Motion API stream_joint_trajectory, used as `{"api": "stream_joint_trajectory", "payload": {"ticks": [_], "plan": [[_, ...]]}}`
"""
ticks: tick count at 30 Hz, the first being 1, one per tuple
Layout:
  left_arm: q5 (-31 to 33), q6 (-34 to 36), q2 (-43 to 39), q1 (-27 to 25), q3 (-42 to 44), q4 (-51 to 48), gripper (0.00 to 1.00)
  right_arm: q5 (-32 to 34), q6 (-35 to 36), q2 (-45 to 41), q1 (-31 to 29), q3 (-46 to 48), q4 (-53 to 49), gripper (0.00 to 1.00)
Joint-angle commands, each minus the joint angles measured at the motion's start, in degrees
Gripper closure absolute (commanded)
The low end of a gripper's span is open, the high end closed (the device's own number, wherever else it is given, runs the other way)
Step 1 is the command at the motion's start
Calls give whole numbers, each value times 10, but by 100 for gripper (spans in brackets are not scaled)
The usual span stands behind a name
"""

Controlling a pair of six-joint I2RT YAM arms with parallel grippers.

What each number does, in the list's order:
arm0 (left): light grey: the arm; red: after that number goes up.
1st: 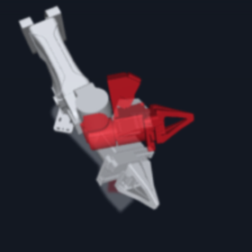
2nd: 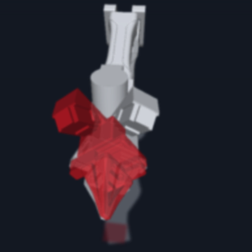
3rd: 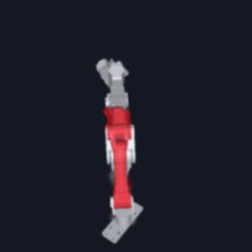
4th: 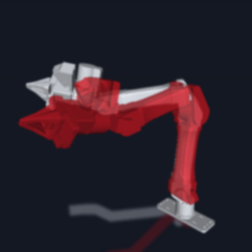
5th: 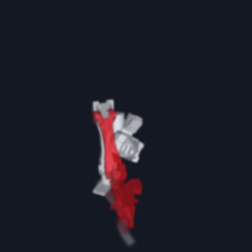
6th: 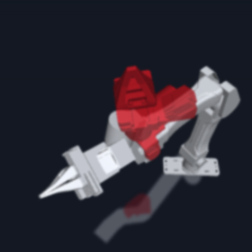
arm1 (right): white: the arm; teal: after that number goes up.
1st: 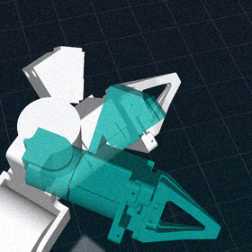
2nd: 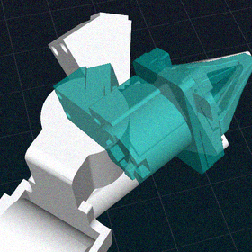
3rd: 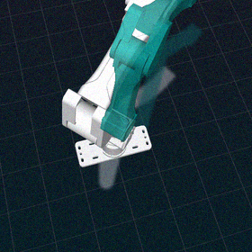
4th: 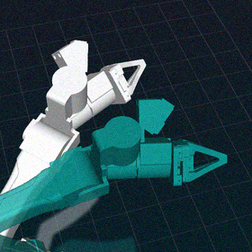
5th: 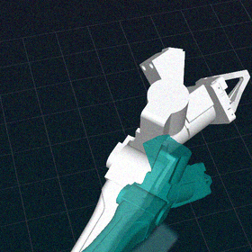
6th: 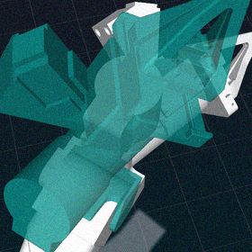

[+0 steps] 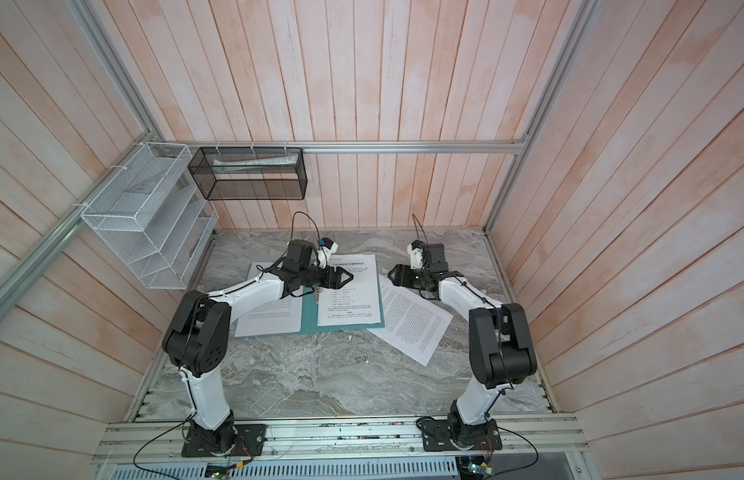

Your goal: Put the files into the folder

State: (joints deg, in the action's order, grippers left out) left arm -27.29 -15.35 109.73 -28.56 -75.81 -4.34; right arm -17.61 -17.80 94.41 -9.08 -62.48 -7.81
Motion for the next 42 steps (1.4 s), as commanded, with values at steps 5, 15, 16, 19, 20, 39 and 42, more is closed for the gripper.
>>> {"api": "stream_joint_trajectory", "payload": {"ticks": [5, 15, 16, 19, 20, 39, 42], "plan": [[44, -74, 9, -87, 6, 41, 19, 232, 52, 11, 41, 11, -101, 28], [50, -95, 69, -147, -12, 57, 19, 326, 40, 69, 54, 28, -133, 9], [49, -96, 77, -150, -16, 58, 19, 321, 36, 67, 55, 35, -131, 9], [41, -100, 98, -152, -22, 63, 19, 260, 21, 57, 63, 62, -125, 10], [38, -100, 105, -152, -22, 66, 19, 244, 14, 52, 63, 73, -124, 10], [7, -80, 131, -145, 20, 93, 19, -178, -33, -113, 64, 250, -83, 17], [4, -78, 126, -142, 27, 94, 19, -243, -51, -133, 65, 272, -40, 18]]}}
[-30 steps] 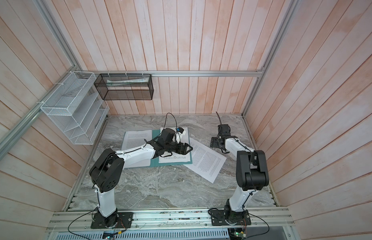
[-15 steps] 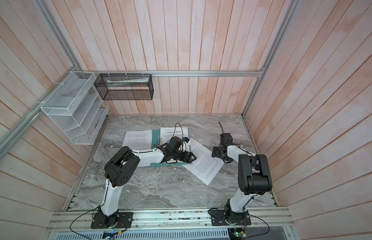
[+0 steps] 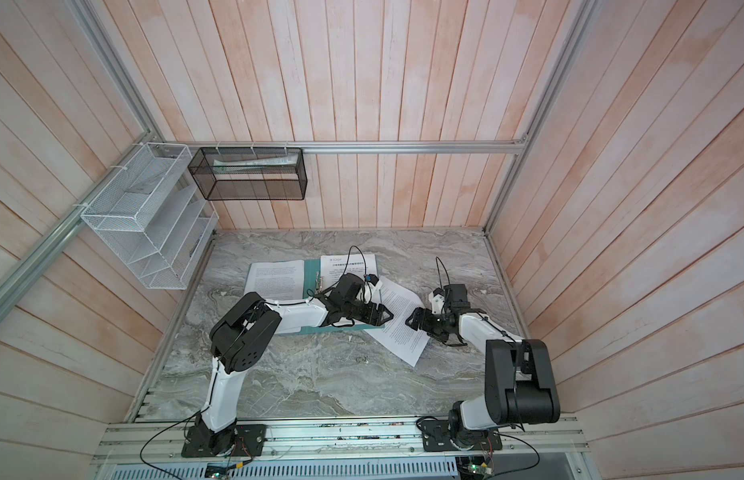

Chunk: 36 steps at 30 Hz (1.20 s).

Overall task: Put the files into the folder
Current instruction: 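Grasp the remaining text sheet with right gripper and lift it toward the folder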

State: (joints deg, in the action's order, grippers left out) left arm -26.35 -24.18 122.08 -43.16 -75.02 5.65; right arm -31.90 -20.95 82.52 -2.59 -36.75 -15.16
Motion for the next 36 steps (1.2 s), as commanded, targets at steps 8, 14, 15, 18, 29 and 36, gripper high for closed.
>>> {"api": "stream_joint_trajectory", "payload": {"ticks": [8, 14, 15, 18, 29, 36], "plan": [[-14, 10, -2, 12, 38, 3, 20, -173, -88, 5, 3, 0, 144, 18], [-14, 11, -7, 17, 44, 4, 20, -136, -84, 33, 3, -46, 131, 18], [-15, 11, -7, 17, 46, 5, 20, -143, -84, 36, 3, -49, 137, 17], [-15, 12, -6, 19, 48, 4, 21, -176, -72, 51, 3, -63, 146, 18], [-16, 9, -8, 29, 46, 0, 22, -164, -12, 74, 5, -100, 67, 26], [-13, 10, -11, 30, 46, -7, 22, -153, -14, -4, 7, -93, 28, 29]]}}
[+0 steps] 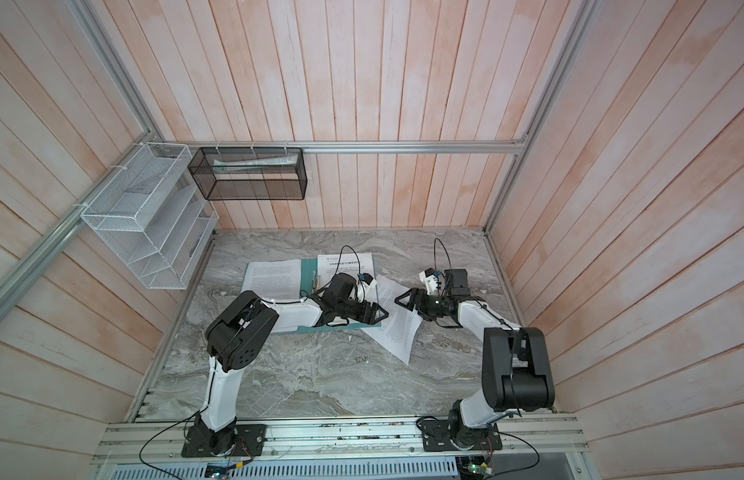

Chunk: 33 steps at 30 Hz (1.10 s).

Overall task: Put the files into the folder
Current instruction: 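Grasp the remaining text sheet with right gripper and lift it toward the folder, then raise the text sheet high and carry it over the teal folder with right gripper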

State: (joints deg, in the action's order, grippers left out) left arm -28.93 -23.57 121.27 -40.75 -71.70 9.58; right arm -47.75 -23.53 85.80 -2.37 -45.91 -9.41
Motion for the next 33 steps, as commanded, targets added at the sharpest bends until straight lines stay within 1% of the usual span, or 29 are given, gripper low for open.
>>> {"api": "stream_joint_trajectory", "payload": {"ticks": [1, 4, 7, 9, 10, 13, 14, 17, 19, 20, 22, 23, 24, 25, 27, 29, 33], "plan": [[12, 3, -3, 6, 13, -46, 22, 5, 10, -47, 6, 0, -31, 29], [12, 2, -2, 6, 14, -46, 22, 23, 3, -65, 6, 17, -28, 29], [11, 1, 3, 6, 14, -43, 22, 25, 14, -51, 8, 26, -33, 31], [8, -4, 7, 5, 15, -39, 22, 50, 16, -38, 9, 32, -41, 33], [6, -4, 9, 6, 14, -39, 22, 64, 18, -34, 9, 34, -41, 35], [4, -5, 10, 6, 12, -38, 22, 74, 18, -27, 9, 44, -29, 37], [5, -4, 12, 6, 12, -39, 22, 75, 18, -25, 9, 43, -32, 41], [5, -4, 10, 6, 11, -40, 23, 97, 20, -27, 8, 41, -41, 45], [5, -4, 10, 8, 11, -40, 23, 120, 29, -24, 10, 34, -59, 50], [5, -5, 9, 8, 10, -41, 23, 128, 33, -21, 10, 31, -66, 51], [6, -5, 9, 9, 11, -42, 23, 160, 44, -12, 10, 16, -97, 64], [7, -5, 7, 10, 13, -41, 23, 171, 50, -10, 10, 10, -106, 64], [8, -5, 5, 10, 15, -41, 23, 178, 51, -10, 12, 9, -110, 70], [7, -6, 4, 11, 16, -41, 23, 175, 48, -11, 13, 9, -107, 82], [6, -7, 1, 13, 18, -40, 23, 160, 41, -12, 12, 12, -97, 100], [-1, -7, -6, 14, 19, -38, 23, 121, 28, -12, 15, 19, -79, 100], [-12, -12, -28, 16, 25, -29, 23, 54, -24, -24, 26, 49, -15, 100]]}}
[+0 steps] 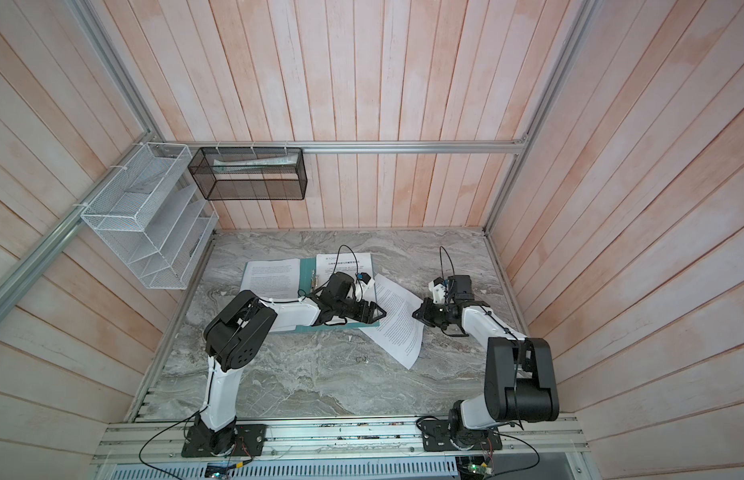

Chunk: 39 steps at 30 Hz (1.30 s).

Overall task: Put the files into the folder
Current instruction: 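Raise the text sheet high and carry it over the teal folder with right gripper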

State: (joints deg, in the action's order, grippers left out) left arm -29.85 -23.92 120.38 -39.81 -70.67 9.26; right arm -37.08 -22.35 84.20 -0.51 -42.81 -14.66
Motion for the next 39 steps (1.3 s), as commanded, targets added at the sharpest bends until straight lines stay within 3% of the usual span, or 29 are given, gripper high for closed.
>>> {"api": "stream_joint_trajectory", "payload": {"ticks": [1, 6, 9, 12, 19, 24, 30, 39], "plan": [[-4, -10, -26, 7, 16, -25, 23, -75, -53, -11, 15, 27, 56, 100], [-11, -18, -58, 11, 23, -20, 23, -170, -152, -53, 67, 80, 169, 100], [-18, -29, -79, 16, 31, -10, 23, -237, -256, -91, 108, 124, 291, 100], [-15, -35, -100, 17, 34, -10, 23, -253, -319, -123, 115, 136, 360, 100], [10, -91, -194, 45, 81, 11, 23, -193, -444, -212, 112, 115, 431, 100], [13, -137, -285, 90, 144, 48, 23, -132, -460, -214, 68, 42, 436, 100], [50, -133, -376, 130, 197, 26, 23, -53, -479, -136, -31, -32, 499, 100], [59, -138, -441, 172, 299, 35, 23, -19, -492, 49, -115, -199, 585, 100]]}}
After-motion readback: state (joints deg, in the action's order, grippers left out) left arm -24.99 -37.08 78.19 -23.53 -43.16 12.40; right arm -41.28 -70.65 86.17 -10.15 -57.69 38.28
